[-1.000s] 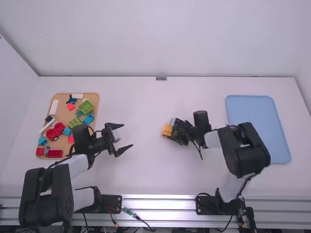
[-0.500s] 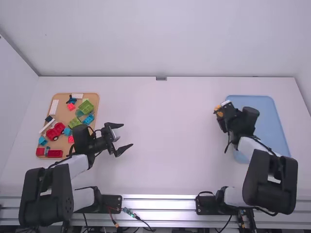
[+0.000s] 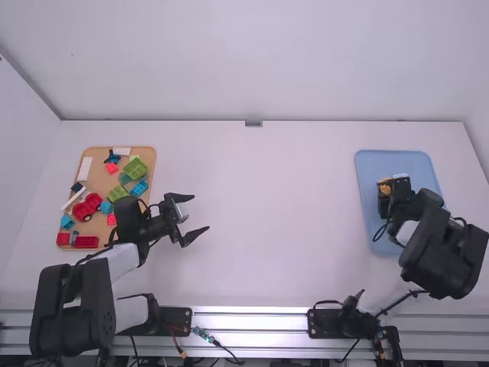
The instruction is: Assemble lego blocks to make yellow taxi
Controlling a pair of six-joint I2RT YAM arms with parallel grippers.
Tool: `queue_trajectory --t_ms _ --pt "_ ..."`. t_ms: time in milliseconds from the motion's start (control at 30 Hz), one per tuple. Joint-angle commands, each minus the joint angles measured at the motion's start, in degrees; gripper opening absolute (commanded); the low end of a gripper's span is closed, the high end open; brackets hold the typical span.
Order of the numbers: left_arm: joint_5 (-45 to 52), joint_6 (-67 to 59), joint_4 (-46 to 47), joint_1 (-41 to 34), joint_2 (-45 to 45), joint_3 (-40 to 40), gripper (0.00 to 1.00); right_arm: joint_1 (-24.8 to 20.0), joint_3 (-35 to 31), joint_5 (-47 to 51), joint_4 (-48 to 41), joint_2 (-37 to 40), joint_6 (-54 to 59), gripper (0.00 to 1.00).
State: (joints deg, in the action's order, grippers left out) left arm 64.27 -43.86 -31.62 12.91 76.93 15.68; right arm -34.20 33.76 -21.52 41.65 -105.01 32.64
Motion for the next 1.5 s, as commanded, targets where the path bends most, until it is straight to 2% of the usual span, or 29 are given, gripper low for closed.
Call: queue_trajectory --t_ms 0,233,500,567,600,633,667,867,933,1100,1167,1467 --pt "0.64 0.35 -0.09 -0.13 -0.42 -0.44 0.99 -1.9 -0.39 -2.08 2.82 -2.84 -4.57 0.38" --pt "0.64 0.35 -0.07 -0.13 -0.42 -0.44 0.99 -3.96 0.26 -2.49 3.52 -5.7 -5.49 0.37" --pt "0.64 0.35 0.11 -0.15 -0.42 -0.44 0.99 -2.69 6.6 -2.49 -6.93 -8.28 -5.46 0.41" --pt "0.64 0.78 0.13 -0.15 -0.42 -0.44 0.99 -2.01 7.8 -2.45 -9.09 -8.26 -5.46 0.56" --pt "0.59 1.46 -0.02 -0.15 -0.42 -0.44 0.99 -1.77 8.17 -2.47 -9.64 -8.26 -5.46 0.71" --pt "0.59 1.83 -0.18 -0.15 -0.42 -0.44 0.99 -1.6 8.39 -2.47 -9.99 -8.26 -5.49 0.8" --pt "0.64 1.79 -0.13 -0.13 -0.42 -0.44 0.99 -0.96 8.96 -2.45 -10.97 -8.26 -5.46 0.99" --pt "0.61 1.79 -0.13 -0.13 -0.42 -0.44 0.99 0.44 11.39 -1.38 -16.31 -8.13 -5.9 0.99" --pt "0.61 2.84 -0.22 -0.13 -0.44 -0.44 0.99 1.16 12.09 1.6 -19.63 -7.03 -5.88 0.99" --pt "0.42 15.78 -4.81 -0.15 -0.44 -0.17 0.99 4.13 13.62 9.6 -28.06 -0.91 -5.9 0.99" --pt "0.24 17.07 -5.82 -0.15 -0.44 -0.15 0.99 5.07 13.86 11.61 -30.21 1.36 -5.9 0.99" --pt "-12.15 26.2 -7.5 -4.28 -0.46 0.24 0.99 11.65 15.45 34.16 -40.94 13.62 -15.87 0.99"
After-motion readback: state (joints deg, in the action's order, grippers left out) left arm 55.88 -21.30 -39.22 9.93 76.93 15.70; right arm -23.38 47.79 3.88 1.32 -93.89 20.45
